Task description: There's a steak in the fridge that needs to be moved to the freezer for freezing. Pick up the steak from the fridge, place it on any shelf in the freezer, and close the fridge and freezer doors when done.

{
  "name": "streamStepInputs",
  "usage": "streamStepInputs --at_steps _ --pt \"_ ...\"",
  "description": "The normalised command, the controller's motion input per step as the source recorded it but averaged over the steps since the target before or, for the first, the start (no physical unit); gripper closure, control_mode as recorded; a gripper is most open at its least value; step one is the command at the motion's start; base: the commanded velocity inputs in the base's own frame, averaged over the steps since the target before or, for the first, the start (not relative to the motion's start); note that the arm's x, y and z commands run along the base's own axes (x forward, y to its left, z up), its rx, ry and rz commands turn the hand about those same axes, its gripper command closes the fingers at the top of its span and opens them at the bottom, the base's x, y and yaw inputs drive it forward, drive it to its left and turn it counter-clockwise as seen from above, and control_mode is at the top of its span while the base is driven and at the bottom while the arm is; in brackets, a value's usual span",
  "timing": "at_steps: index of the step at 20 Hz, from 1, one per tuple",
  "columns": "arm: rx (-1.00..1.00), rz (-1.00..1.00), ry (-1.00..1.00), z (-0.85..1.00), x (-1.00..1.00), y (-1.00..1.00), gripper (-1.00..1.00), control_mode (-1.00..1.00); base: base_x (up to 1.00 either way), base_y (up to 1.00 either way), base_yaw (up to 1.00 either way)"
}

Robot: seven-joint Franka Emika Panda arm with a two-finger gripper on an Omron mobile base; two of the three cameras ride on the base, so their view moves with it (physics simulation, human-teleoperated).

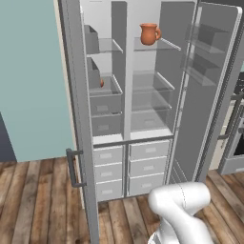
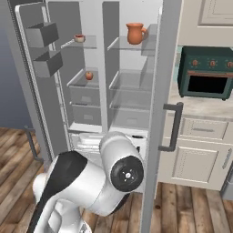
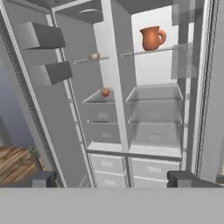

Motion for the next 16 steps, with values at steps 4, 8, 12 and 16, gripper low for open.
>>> streamStepInputs --at_steps 4,8,12,16 --pt "0.12 0.21 -0.23 -0.25 0.40 -0.80 -1.00 -1.00 0.00 0.00 0.00" --pt "0.09 0.25 -0.17 -0.32 0.48 -0.64 -1.00 -1.00 0.00 0.00 0.00" --pt "0.08 0.23 -0.08 -0.20 0.62 -0.57 -1.00 -1.00 0.00 0.00 0.00" --pt "0.08 0.20 -0.05 -0.06 0.48 -0.62 -1.00 -1.00 0.00 0.00 0.00"
